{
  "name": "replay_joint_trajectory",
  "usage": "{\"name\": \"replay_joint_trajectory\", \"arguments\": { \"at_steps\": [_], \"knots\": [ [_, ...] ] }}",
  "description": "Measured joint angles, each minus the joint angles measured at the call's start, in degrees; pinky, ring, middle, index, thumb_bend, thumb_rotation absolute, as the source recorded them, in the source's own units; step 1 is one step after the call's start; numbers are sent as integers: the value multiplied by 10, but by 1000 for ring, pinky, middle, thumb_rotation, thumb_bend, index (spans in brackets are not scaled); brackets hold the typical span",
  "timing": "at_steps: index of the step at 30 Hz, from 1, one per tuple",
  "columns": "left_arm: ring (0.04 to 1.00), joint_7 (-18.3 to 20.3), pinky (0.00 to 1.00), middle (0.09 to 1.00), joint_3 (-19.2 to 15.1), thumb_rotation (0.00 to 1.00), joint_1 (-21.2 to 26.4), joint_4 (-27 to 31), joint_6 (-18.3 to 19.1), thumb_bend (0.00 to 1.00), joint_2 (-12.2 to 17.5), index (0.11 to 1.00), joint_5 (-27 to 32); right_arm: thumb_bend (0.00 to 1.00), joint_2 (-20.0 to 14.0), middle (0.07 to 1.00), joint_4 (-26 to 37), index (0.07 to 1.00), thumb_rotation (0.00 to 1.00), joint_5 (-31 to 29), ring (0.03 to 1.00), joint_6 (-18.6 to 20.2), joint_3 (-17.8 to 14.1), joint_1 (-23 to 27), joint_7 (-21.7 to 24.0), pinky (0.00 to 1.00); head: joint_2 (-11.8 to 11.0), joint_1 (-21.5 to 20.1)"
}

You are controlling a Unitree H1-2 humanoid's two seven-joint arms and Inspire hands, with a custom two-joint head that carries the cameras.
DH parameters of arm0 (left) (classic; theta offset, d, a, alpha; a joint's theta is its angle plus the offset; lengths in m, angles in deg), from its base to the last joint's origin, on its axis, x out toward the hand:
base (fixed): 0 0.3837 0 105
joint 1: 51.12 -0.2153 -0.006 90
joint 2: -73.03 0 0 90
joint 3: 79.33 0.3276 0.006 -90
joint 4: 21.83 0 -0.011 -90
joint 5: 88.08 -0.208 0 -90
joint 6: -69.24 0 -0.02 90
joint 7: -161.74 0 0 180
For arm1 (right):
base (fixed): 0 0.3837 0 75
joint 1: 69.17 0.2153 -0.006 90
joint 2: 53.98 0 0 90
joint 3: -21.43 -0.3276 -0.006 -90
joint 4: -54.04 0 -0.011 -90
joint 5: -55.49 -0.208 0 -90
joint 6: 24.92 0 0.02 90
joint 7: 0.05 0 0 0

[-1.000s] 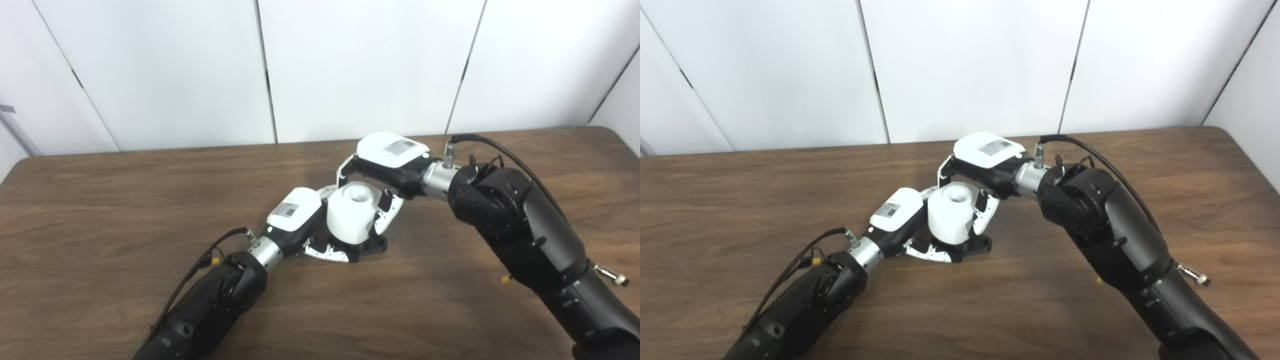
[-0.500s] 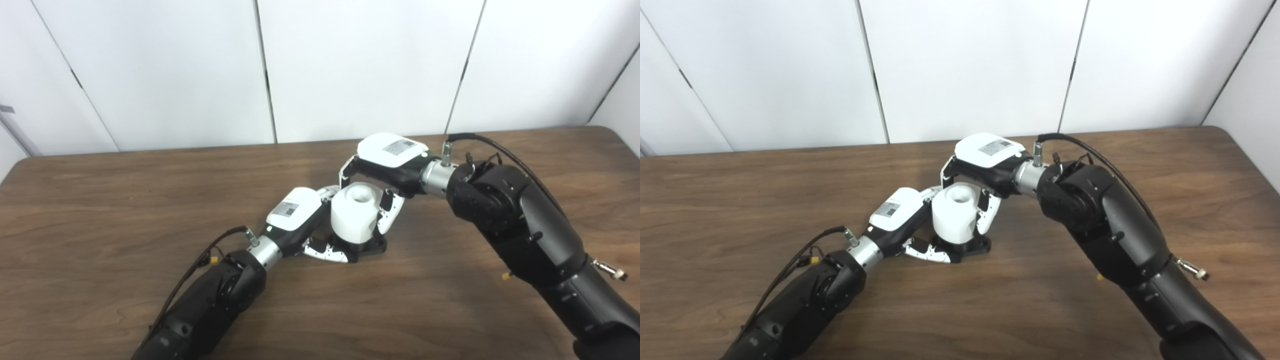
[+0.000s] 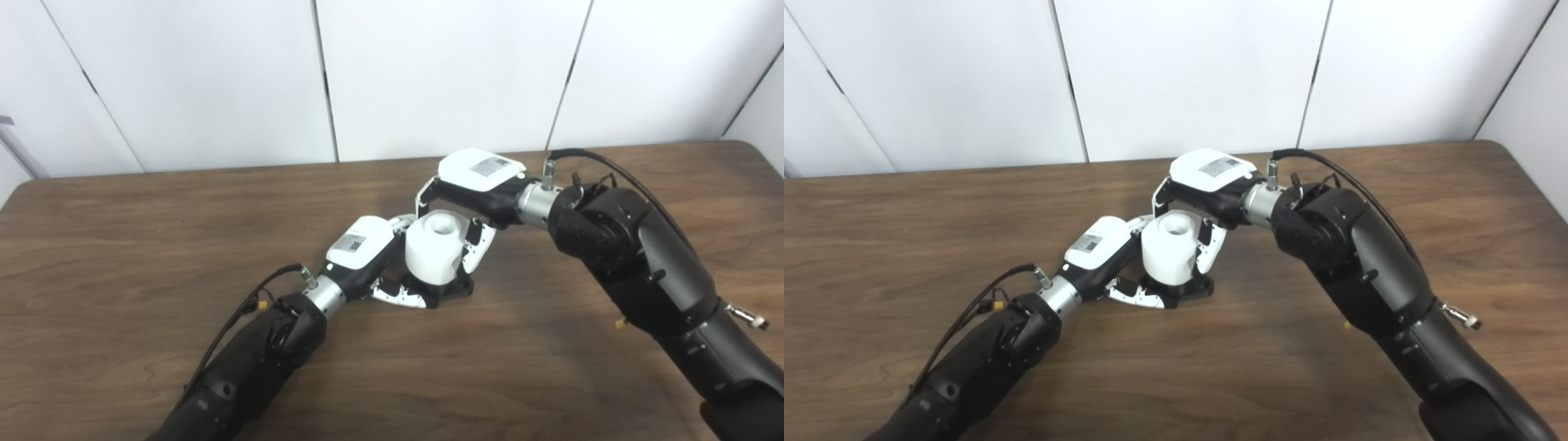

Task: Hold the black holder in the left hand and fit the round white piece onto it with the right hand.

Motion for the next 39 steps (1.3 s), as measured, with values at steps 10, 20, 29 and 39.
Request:
{"name": "replay_joint_trajectory", "arguments": {
  "at_steps": [10, 20, 29, 39],
  "knots": [
    [885, 2, 710, 881, 0, 78, 0, 1, 4, 521, 0, 491, 2, 525, 4, 707, -7, 482, 144, 4, 769, -1, 3, -1, -14, 682, 3, 2],
    [875, 2, 702, 873, 0, 77, -2, 3, 8, 521, 3, 491, 6, 525, 11, 701, -14, 482, 144, 4, 764, -6, 3, -5, -30, 662, 4, 4],
    [871, 4, 706, 875, 0, 78, -2, 7, 13, 521, 4, 491, 8, 524, 11, 699, -17, 481, 143, 4, 774, -7, 4, -5, -33, 677, 7, 4],
    [875, 17, 708, 881, -2, 79, -3, 18, 19, 520, 9, 492, 8, 525, 10, 698, -27, 481, 143, 2, 776, -22, 8, -4, -41, 680, 12, 5]
  ]
}}
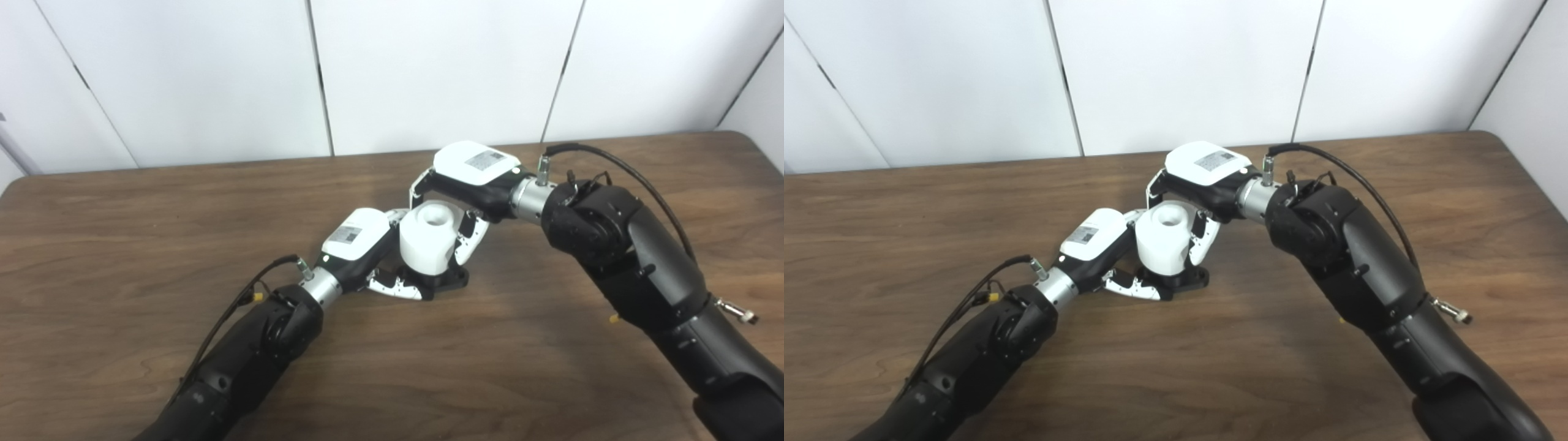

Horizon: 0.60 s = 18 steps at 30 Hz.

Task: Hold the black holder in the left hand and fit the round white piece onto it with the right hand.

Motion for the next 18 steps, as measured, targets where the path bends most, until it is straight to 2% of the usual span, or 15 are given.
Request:
{"name": "replay_joint_trajectory", "arguments": {
  "at_steps": [18],
  "knots": [
    [864, 4, 681, 877, -1, 80, 1, 1, 0, 520, -1, 491, -1, 524, -9, 697, 2, 481, 144, -9, 770, -5, 6, 0, -2, 691, 1, 3]
  ]
}}
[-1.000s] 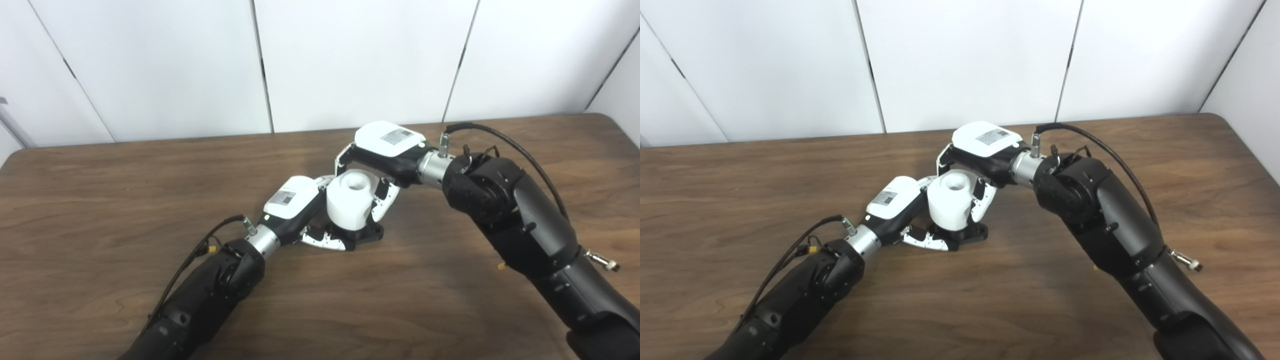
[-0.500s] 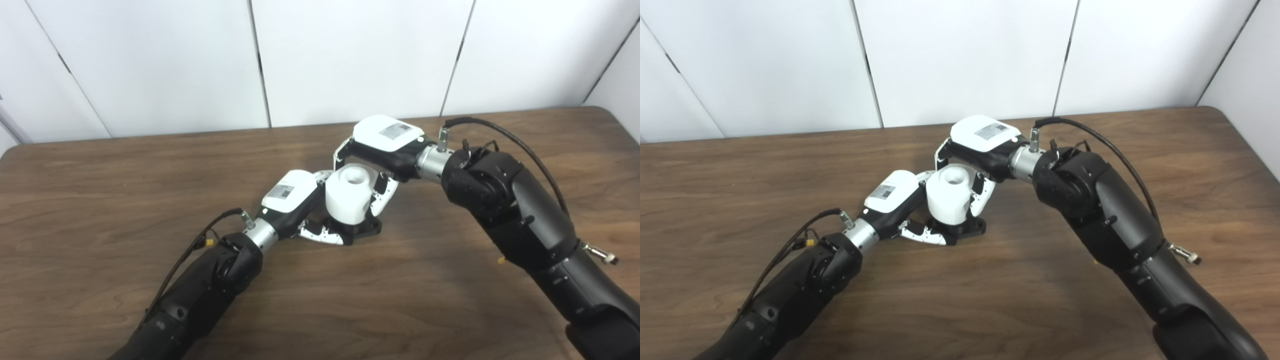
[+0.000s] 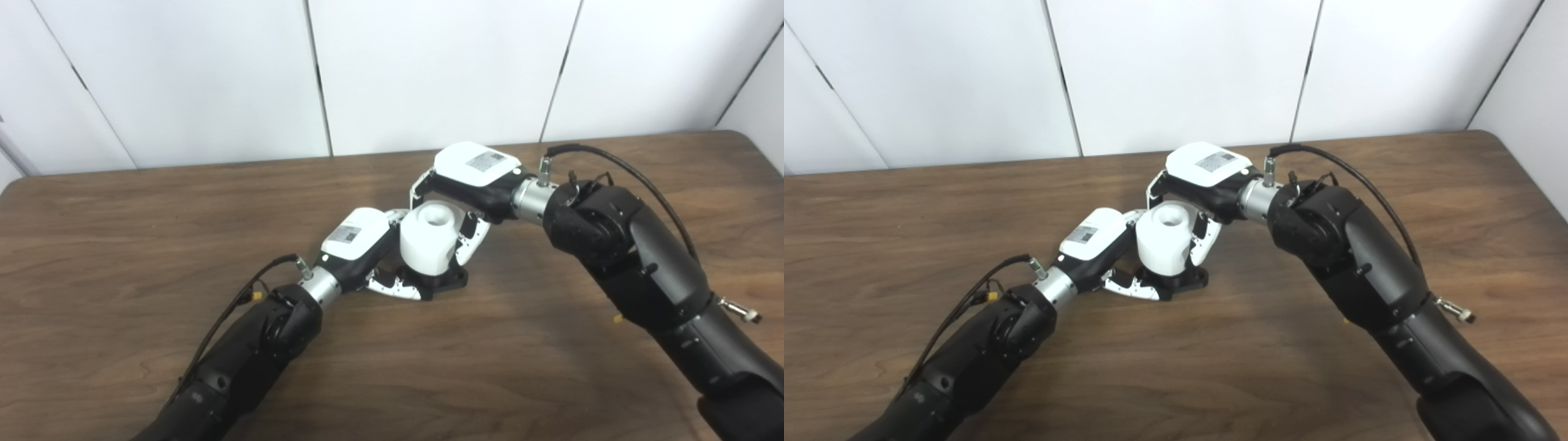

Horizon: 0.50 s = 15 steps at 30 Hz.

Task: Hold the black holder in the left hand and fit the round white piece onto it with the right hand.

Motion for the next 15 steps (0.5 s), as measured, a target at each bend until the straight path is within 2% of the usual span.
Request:
{"name": "replay_joint_trajectory", "arguments": {
  "at_steps": [7, 15],
  "knots": [
    [868, 0, 692, 875, 0, 80, 0, 0, 0, 520, -2, 491, -2, 524, -3, 698, 6, 481, 145, -2, 771, 1, 12, -5, 19, 697, 3, 2],
    [862, 0, 680, 874, 0, 79, 1, 0, 0, 521, -3, 491, -3, 523, -4, 697, 11, 481, 145, -2, 760, 2, 11, -8, 23, 668, 3, 2]
  ]
}}
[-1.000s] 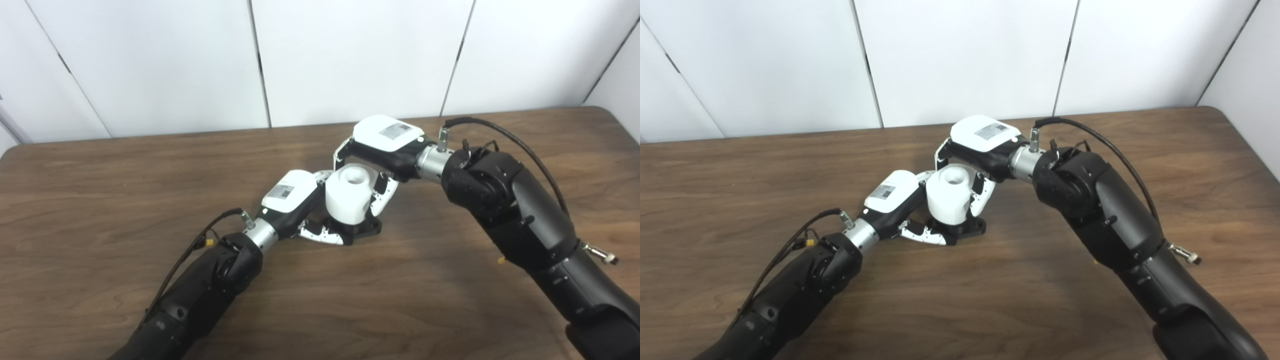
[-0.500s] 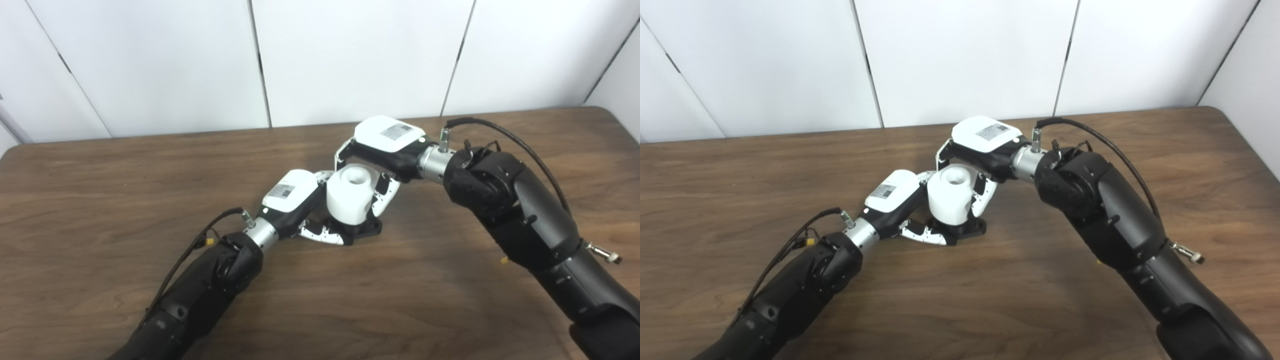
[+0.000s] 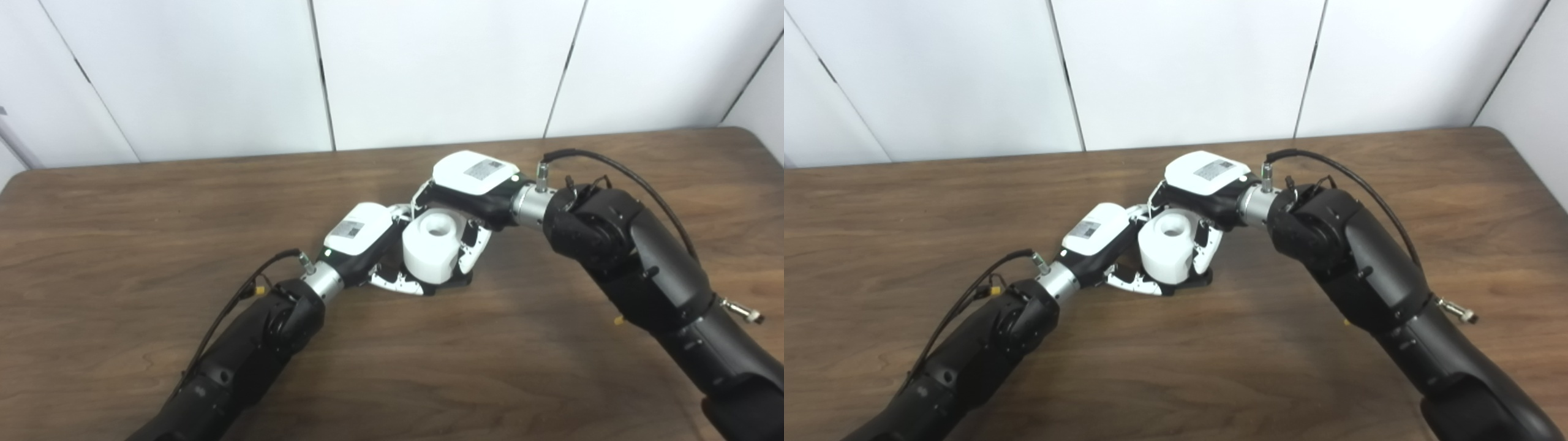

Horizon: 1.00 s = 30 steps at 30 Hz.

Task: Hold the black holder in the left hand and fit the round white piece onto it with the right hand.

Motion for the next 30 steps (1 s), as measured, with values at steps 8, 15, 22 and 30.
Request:
{"name": "replay_joint_trajectory", "arguments": {
  "at_steps": [8, 15, 22, 30],
  "knots": [
    [870, 0, 696, 876, 0, 79, -1, 0, 0, 521, -1, 491, -1, 524, -1, 697, 3, 481, 144, 0, 759, 2, 0, 2, 8, 672, 1, 0],
    [872, 5, 702, 874, 0, 79, -1, 3, 0, 521, 0, 491, 0, 524, -1, 695, 3, 482, 144, 0, 761, 2, 0, 2, 9, 675, 0, -1],
    [866, 7, 698, 872, -1, 78, -1, 3, 0, 521, -1, 491, 0, 863, 1, 800, 9, 876, 237, 1, 778, 31, -3, 1, 21, 664, -2, -2],
    [859, 7, 687, 870, -1, 78, -1, 3, 0, 521, -1, 491, 0, 912, 4, 848, 16, 1000, 216, 6, 803, 49, -9, -8, 28, 650, -3, -2]
  ]
}}
